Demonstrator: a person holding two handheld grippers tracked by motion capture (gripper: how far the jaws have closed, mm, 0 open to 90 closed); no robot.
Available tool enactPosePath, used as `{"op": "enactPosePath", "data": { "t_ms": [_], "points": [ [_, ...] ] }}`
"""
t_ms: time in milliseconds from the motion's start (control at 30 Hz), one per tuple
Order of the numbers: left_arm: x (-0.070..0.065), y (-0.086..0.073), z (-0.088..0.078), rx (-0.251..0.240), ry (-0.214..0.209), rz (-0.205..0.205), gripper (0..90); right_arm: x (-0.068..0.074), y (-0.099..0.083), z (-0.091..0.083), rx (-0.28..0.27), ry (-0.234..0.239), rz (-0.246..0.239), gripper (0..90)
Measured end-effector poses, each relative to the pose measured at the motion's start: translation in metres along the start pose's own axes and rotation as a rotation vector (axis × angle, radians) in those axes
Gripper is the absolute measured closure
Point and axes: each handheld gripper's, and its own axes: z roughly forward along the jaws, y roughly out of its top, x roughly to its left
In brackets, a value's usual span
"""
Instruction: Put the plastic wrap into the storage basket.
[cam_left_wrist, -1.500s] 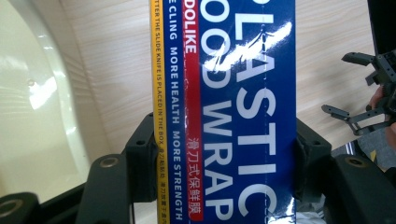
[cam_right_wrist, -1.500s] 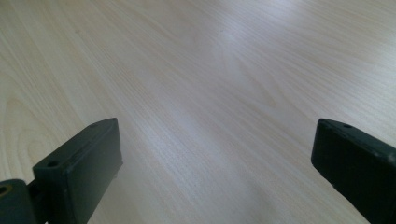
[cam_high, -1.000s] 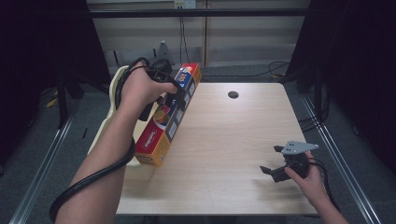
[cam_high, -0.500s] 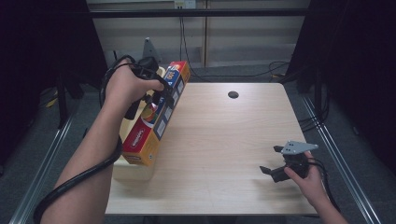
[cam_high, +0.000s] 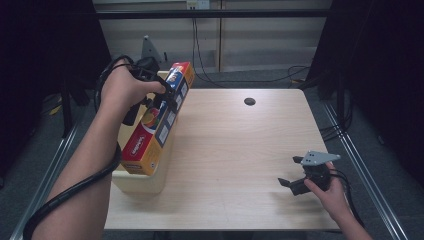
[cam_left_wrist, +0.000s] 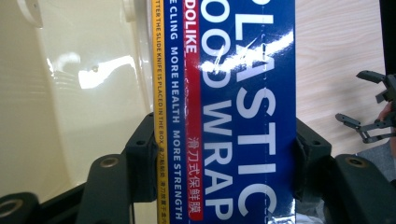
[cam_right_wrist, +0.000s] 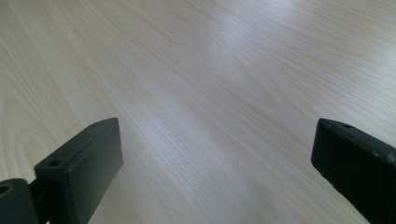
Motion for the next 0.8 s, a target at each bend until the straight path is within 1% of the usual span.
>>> {"op": "enactPosePath", "data": {
  "t_ms": [33, 100, 233, 333, 467, 533, 633, 700, 800],
  "points": [
    [0.003, 0.0, -0.001, -0.005, 0.008, 0.0, 40.4, 0.0, 0.0, 0.0, 0.001, 0.007, 0.005, 1.9],
    [0.004, 0.0, -0.002, -0.006, 0.008, -0.006, 40.4, 0.0, 0.0, 0.0, -0.001, 0.003, 0.002, 1.9],
    [0.01, -0.001, -0.005, -0.005, 0.007, -0.022, 40.4, 0.0, 0.0, 0.0, 0.002, 0.002, 0.002, 1.9],
    [0.014, -0.002, -0.007, -0.014, 0.009, -0.03, 40.4, 0.0, 0.0, 0.0, 0.002, 0.001, 0.0, 1.9],
    [0.018, -0.003, -0.01, -0.018, 0.023, -0.038, 40.4, 0.001, 0.0, 0.001, 0.003, 0.01, -0.001, 1.9],
    [0.021, -0.003, -0.012, -0.02, 0.022, -0.043, 40.4, 0.001, 0.0, 0.001, 0.003, 0.01, -0.001, 1.9],
    [0.024, -0.004, -0.012, -0.023, 0.035, -0.047, 40.4, 0.001, 0.0, 0.0, 0.003, 0.0, 0.002, 1.9],
    [0.027, -0.005, -0.012, -0.024, 0.032, -0.056, 40.4, 0.001, 0.0, 0.001, 0.003, 0.008, -0.002, 1.9],
    [0.028, -0.005, -0.013, -0.021, 0.029, -0.058, 40.4, 0.001, 0.0, 0.001, 0.006, 0.006, -0.002, 1.9]
  ]
}}
